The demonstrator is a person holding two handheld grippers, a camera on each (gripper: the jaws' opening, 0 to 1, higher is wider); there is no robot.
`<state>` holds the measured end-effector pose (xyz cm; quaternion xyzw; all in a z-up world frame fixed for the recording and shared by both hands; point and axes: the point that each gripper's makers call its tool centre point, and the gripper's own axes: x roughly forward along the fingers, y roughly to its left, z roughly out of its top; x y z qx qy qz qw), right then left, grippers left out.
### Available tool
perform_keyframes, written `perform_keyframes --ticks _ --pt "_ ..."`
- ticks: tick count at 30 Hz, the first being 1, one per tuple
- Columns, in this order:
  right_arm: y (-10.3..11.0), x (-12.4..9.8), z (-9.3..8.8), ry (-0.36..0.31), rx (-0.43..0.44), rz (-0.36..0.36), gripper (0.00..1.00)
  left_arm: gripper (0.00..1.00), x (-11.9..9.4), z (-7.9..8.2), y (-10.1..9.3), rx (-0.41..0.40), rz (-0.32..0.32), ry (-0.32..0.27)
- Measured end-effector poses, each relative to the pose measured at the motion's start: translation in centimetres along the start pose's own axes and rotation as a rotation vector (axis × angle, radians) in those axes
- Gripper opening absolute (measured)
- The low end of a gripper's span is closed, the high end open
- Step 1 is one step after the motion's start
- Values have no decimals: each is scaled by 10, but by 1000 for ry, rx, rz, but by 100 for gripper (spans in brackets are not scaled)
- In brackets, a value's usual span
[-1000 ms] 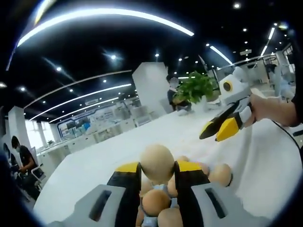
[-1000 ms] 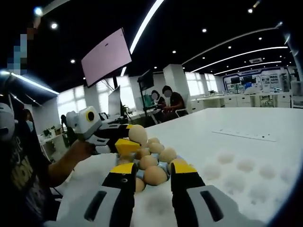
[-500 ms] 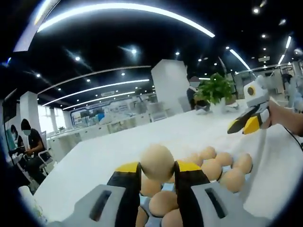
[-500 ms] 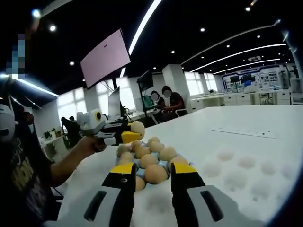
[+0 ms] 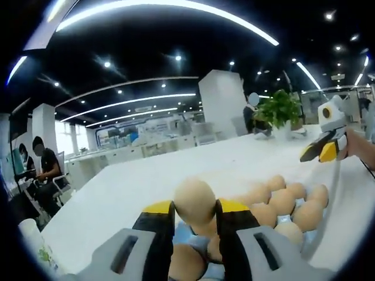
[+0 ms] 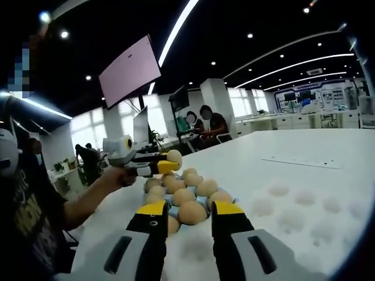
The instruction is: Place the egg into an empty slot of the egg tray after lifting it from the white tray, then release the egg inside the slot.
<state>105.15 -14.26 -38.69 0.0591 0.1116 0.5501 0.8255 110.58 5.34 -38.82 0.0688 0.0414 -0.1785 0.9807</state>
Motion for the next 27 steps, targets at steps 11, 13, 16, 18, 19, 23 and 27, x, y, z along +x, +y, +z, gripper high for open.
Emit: perform_keyframes --ticks 11,13,16,18,19,23,27 --pt "4 -2 -2 1 1 4 30 28 5 -19 33 -186 53 29" --pt "5 -2 -2 2 0 3 30 28 5 -18 35 -207 43 22" --pt "3 -2 -2 1 3 0 30 28 7 -20 35 -198 49 36" --pt "3 -3 -2 1 4 -1 30 28 8 -22 37 -195 54 52" --pt "3 -3 -2 1 3 -2 30 28 9 -24 37 -197 46 66" --pt "3 -3 -2 2 2 0 30 28 8 -28 37 -186 44 100" --pt "4 -2 -4 8 -1 2 30 28 9 -30 36 -180 39 123"
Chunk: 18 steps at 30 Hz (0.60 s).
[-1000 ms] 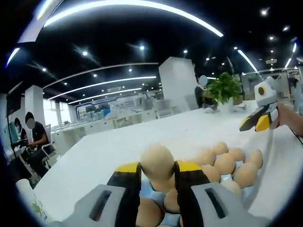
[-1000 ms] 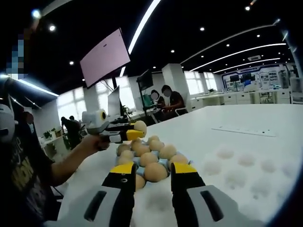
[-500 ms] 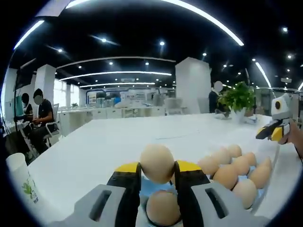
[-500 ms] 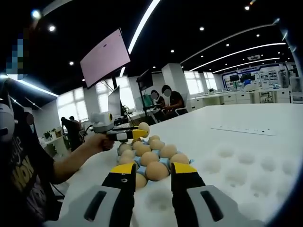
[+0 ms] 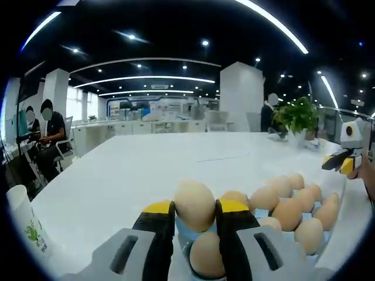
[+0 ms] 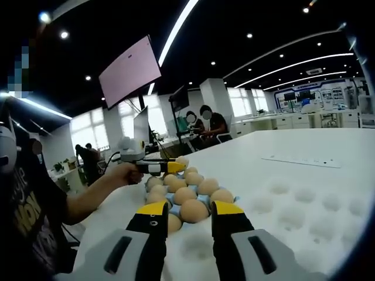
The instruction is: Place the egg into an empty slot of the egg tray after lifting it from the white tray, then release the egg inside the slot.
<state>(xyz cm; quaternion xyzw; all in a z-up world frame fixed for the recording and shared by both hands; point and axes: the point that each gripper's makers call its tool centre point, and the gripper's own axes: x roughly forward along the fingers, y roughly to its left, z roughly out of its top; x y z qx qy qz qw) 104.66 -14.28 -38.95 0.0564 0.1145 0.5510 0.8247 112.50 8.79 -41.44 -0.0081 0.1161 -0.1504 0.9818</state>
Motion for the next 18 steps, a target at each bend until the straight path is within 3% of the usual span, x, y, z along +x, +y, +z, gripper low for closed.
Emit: perform_keyframes --ticks 9,11,14,17,18 --pt "-1 0 -2 4 3 -4 30 28 2 -2 -3 16 -6 34" --pt "-1 0 -3 7 4 -4 30 27 1 -5 -6 31 -16 81" --pt "-1 0 -4 12 1 -5 30 27 1 -5 -5 58 -2 104" --pt "-1 0 -5 15 1 -4 30 13 0 0 -5 79 -9 101" --pt "-1 0 -5 17 -1 -6 30 14 1 2 -6 79 -14 98"
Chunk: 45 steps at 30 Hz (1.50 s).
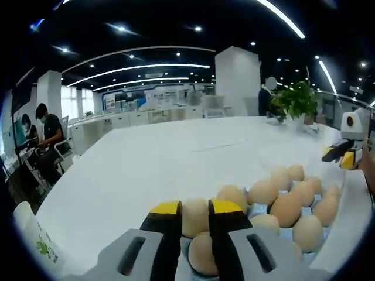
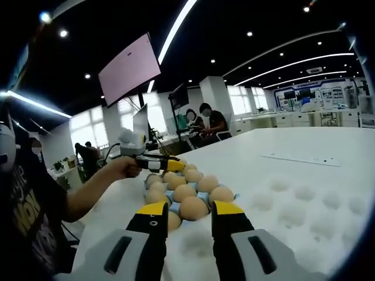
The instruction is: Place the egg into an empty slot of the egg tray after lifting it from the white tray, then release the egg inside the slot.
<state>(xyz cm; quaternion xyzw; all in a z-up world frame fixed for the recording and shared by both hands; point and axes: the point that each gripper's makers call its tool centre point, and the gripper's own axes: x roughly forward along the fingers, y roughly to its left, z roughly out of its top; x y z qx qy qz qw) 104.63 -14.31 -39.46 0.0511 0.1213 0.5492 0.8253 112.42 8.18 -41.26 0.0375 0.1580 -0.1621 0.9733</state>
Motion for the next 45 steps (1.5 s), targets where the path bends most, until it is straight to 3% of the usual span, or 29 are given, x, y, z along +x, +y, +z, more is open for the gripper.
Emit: perform_keyframes --ticks 1,3,4,13,17,20,27,34,45 --pt "0 0 0 0 -1 -1 30 17 1 1 0 -18 -5 0" --pt "1 0 0 -1 0 2 31 20 4 -12 -2 -11 -19 60" --pt "1 0 1 -3 -1 3 31 19 5 -7 -1 -22 -12 32" --pt "2 0 0 1 -4 2 31 20 5 -5 1 -13 -17 26" --pt "1 0 -1 8 -10 -3 31 26 3 -1 -4 4 -37 3" --pt "0 1 -2 16 -17 -8 32 31 -2 12 -16 41 -81 -60" --pt "-1 2 -5 36 -38 -6 33 36 -12 22 -35 75 -140 -98" --pt "-3 0 -4 40 -43 -7 34 46 -20 22 -53 83 -192 -99" --pt "-20 -31 5 9 -47 -75 41 61 -31 13 -82 188 -271 -55"
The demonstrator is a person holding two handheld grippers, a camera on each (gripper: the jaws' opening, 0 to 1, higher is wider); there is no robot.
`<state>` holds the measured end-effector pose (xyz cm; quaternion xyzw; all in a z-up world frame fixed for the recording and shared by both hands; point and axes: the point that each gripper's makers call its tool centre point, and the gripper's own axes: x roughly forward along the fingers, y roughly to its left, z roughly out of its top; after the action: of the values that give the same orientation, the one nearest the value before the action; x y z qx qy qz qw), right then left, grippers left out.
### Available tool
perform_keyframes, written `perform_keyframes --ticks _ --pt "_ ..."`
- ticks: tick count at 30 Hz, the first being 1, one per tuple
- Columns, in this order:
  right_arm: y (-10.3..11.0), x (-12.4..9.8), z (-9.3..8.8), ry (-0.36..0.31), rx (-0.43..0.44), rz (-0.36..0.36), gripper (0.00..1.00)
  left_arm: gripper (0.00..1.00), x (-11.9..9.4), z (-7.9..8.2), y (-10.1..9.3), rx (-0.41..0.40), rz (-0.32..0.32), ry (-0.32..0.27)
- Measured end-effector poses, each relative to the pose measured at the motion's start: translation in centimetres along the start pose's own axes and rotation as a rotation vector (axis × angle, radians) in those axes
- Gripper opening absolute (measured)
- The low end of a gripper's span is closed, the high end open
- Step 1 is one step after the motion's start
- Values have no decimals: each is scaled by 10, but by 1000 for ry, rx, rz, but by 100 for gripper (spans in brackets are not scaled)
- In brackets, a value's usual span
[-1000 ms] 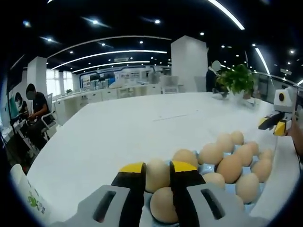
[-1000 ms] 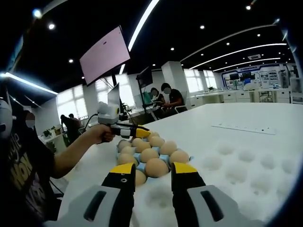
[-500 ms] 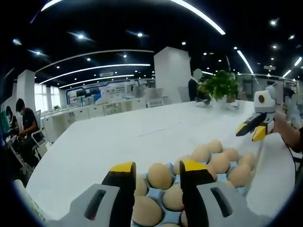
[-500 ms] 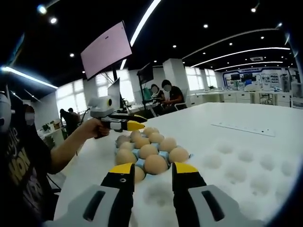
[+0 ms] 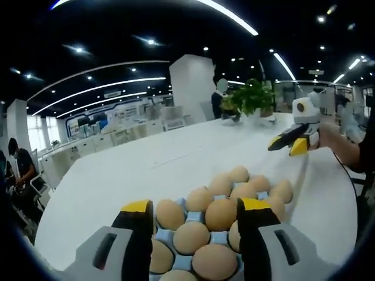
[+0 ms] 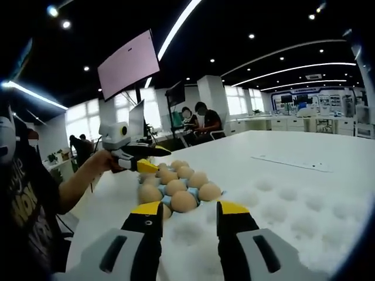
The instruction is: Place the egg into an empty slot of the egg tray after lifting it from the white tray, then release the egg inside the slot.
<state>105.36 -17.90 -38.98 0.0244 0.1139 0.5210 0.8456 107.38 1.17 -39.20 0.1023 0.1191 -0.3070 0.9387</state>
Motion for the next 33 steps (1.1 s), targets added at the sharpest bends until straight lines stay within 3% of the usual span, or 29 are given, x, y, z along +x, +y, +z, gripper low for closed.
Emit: perform_keyframes --ticks 7,11,17,20,27,33 --pt "-2 -16 -7 22 -25 -48 49 70 -2 -3 -6 22 -7 23" --pt "-7 -24 -10 33 -46 -91 61 74 -5 -2 -6 43 12 30" --pt "-5 -40 -17 62 -83 -130 69 79 -10 -3 -11 64 10 44" --pt "-8 -48 -19 78 -88 -164 81 80 -13 -8 -12 69 13 63" --pt "-5 -67 -11 72 -108 -196 88 86 -23 -8 -18 59 16 46" --pt "0 -84 -12 90 -150 -230 94 88 -29 -10 -28 62 7 68"
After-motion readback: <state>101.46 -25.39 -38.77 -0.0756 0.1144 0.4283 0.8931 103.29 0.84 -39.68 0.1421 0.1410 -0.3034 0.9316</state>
